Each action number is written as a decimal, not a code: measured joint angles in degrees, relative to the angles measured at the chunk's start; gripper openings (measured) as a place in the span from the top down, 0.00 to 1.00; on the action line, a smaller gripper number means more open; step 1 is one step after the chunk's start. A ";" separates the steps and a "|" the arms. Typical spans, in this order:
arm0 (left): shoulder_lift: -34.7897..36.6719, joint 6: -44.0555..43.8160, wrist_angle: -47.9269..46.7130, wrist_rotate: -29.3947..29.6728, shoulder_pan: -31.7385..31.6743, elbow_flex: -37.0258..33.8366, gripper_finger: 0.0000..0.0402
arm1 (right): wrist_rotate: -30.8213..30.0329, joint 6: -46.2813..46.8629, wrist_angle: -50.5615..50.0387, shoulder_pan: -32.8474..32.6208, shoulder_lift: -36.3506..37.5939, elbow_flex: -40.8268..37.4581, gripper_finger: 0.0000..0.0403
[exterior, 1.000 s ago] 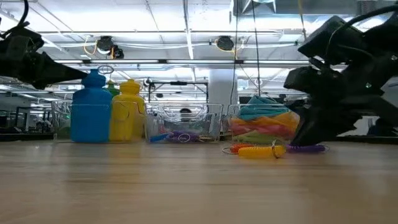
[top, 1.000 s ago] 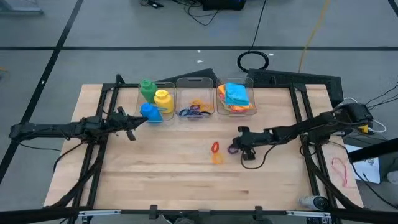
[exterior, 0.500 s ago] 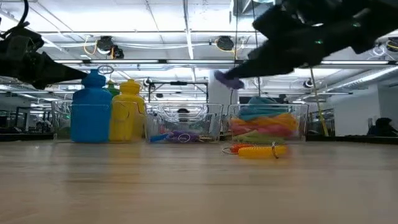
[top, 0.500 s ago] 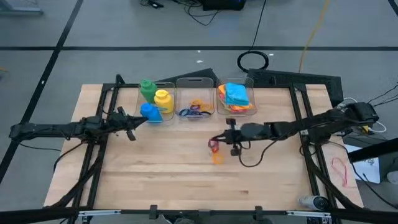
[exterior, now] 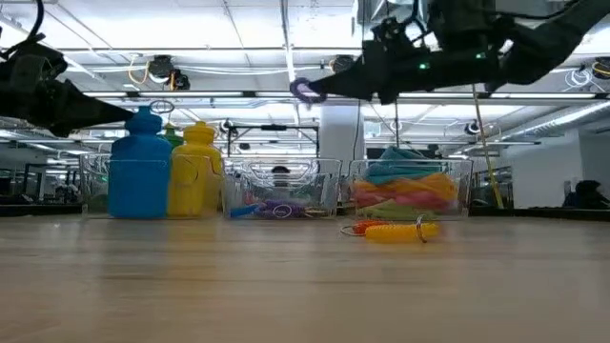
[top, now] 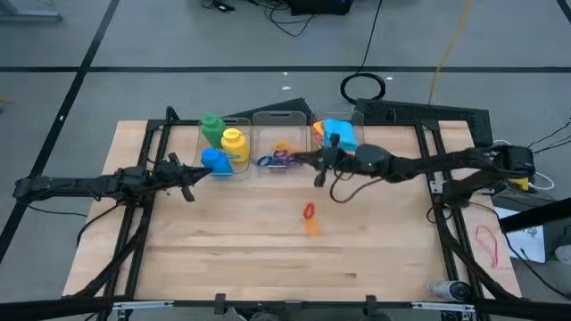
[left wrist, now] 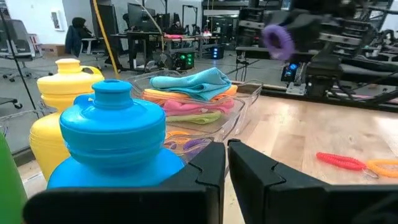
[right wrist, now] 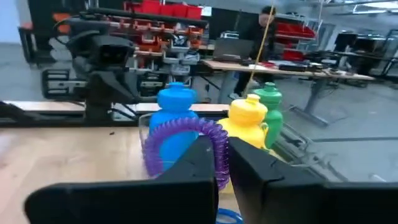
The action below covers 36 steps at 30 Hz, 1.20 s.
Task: Pick & Place Sports Items
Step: Put the purple wrist coil into the middle transparent container, then put the red wrist coil into the middle transparent container
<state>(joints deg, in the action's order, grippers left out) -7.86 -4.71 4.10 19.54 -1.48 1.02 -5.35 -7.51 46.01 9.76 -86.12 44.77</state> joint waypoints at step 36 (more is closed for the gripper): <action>-0.02 0.00 0.02 0.01 0.00 0.00 0.95 | -3.63 5.30 0.43 6.86 -13.33 3.26 0.36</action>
<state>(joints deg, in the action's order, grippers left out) -7.88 -4.71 4.12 19.55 -1.48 1.02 -8.97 -2.20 46.44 16.62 -99.44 48.03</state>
